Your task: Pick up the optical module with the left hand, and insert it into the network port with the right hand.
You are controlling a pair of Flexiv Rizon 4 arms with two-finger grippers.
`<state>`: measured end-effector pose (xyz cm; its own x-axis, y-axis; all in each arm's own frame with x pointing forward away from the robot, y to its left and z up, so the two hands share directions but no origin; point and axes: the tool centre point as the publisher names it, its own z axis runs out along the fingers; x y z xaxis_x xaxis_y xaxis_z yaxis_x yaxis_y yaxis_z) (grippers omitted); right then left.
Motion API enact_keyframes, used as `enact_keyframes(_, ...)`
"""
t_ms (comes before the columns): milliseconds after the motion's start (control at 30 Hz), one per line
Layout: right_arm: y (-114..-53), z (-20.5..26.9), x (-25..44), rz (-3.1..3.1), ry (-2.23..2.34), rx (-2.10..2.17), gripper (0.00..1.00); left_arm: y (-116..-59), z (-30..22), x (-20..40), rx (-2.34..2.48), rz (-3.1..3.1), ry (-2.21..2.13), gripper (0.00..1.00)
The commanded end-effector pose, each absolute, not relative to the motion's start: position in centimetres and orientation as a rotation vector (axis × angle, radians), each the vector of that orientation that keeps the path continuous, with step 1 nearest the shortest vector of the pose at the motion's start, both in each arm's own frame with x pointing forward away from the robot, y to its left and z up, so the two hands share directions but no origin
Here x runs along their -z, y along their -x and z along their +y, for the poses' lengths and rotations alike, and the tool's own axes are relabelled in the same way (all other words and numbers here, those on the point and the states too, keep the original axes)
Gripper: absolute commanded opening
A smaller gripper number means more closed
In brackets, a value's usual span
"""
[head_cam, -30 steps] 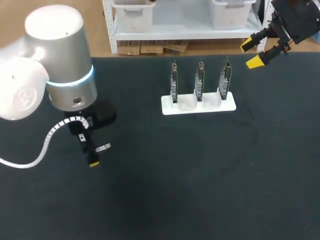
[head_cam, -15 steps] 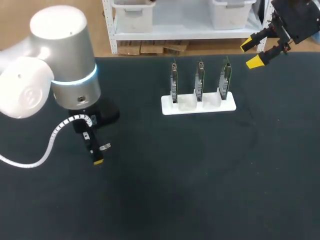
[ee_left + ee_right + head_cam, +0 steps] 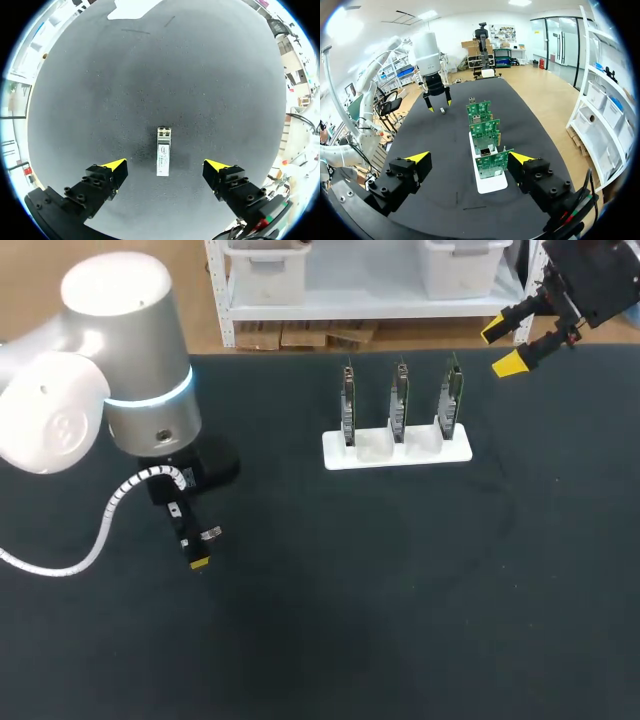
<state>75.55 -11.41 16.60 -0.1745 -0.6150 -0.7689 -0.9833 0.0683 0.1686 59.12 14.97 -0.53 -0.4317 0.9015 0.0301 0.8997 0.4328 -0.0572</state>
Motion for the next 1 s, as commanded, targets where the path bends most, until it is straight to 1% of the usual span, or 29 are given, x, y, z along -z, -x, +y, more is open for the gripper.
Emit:
enact_keyframes(33, -75.4, -11.4, -16.6, 1.844, 1.583, -0.942, 1.00, -58.9, 15.0, 1.0, -0.039, -2.619, 1.623, 1.00)
enact_keyframes(333, -75.4, -11.4, -16.6, 1.844, 1.583, -0.942, 1.00, -58.5, 15.1, 1.4, -0.047, -2.623, 1.621, 1.00)
enact_keyframes(1000, -75.4, -11.4, -16.6, 1.844, 1.583, -0.942, 1.00, -59.6, 15.1, 1.3, -0.035, -2.629, 1.599, 1.00)
